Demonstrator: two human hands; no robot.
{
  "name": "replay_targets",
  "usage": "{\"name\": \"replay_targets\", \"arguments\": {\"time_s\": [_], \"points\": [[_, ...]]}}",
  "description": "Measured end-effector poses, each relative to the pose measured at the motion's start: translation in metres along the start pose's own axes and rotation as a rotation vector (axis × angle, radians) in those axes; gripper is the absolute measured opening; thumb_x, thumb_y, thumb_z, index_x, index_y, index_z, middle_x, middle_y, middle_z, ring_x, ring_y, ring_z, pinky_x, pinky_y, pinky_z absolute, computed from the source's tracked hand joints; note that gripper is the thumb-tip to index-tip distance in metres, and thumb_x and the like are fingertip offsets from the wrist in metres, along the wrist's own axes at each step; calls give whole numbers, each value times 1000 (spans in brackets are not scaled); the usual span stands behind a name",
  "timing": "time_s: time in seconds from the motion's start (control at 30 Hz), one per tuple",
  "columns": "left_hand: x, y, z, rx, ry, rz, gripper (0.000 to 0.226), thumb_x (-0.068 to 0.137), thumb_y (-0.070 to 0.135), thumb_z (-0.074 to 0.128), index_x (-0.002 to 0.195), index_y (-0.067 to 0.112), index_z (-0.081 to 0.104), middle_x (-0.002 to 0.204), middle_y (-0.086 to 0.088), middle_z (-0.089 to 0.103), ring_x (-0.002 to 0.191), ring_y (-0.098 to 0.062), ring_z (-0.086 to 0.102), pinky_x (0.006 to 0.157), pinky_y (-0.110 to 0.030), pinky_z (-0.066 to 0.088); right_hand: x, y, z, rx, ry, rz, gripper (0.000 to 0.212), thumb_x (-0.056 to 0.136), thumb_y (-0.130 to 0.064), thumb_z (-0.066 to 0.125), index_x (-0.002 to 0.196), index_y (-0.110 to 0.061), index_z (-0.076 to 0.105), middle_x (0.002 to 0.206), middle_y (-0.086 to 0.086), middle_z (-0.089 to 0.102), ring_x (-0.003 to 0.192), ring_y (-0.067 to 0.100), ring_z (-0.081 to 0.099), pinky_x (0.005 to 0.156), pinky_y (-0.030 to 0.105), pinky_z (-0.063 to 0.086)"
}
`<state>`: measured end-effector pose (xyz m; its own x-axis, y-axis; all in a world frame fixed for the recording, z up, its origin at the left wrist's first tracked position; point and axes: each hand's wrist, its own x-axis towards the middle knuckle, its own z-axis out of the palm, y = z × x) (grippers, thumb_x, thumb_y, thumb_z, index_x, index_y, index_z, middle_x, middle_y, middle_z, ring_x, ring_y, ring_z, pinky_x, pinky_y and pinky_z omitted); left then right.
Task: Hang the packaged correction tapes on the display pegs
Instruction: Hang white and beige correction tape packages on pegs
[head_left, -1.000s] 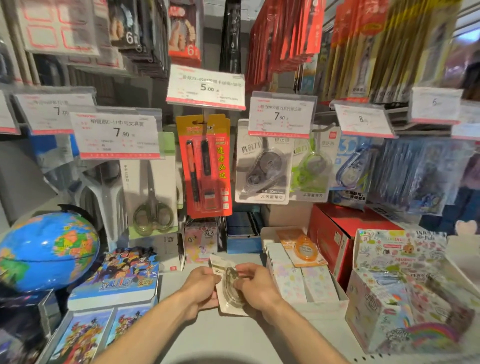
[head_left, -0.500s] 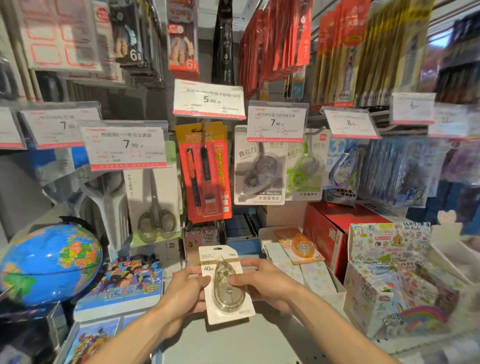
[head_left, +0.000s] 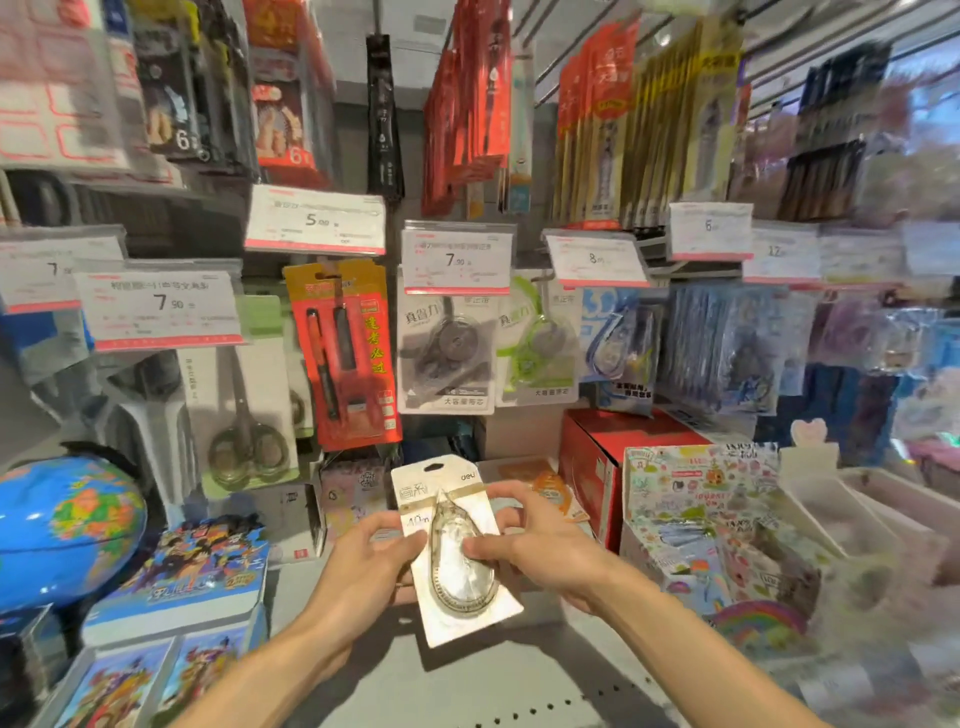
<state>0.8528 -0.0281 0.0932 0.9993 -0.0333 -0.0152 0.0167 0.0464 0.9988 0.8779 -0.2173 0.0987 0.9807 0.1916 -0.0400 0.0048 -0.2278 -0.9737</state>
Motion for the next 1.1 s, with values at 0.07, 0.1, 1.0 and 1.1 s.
{"name": "replay_targets", "arguments": {"time_s": [0.07,0.1,1.0,1.1], "points": [[-8,5,22,23,22,36,14,97,5,60,111,4,60,82,-10,79,65,-22,76,51,-26,57,-8,0,-22,-37,-4,-39,60,78,-14,83,128,-29,52,110,5,71,98,23,75,86,49,61],[-10,8,33,38,36,51,14,97,6,61,111,4,60,83,-10,79,65,-21,77,50,-25,56,-13,-1,-33,-56,-7,-66,61,78,-17,83,128,-30,52,110,3,71,96,19,75,85,45,61],[7,119,157,556,247,625,38,99,23,59,134,28,46,99,6,71,75,-7,74,79,-39,61,-34,-53,-190,19,52,-485,63,91,-14,72,142,-34,43,108,-5,78,100,10,74,89,40,60],[7,136,150,689,308,750,41,100,23,56,137,33,41,106,16,68,78,0,71,80,-37,60,-30,-57,-190,17,48,-495,63,91,-15,72,143,-34,42,111,-4,77,102,12,74,90,42,60]]}}
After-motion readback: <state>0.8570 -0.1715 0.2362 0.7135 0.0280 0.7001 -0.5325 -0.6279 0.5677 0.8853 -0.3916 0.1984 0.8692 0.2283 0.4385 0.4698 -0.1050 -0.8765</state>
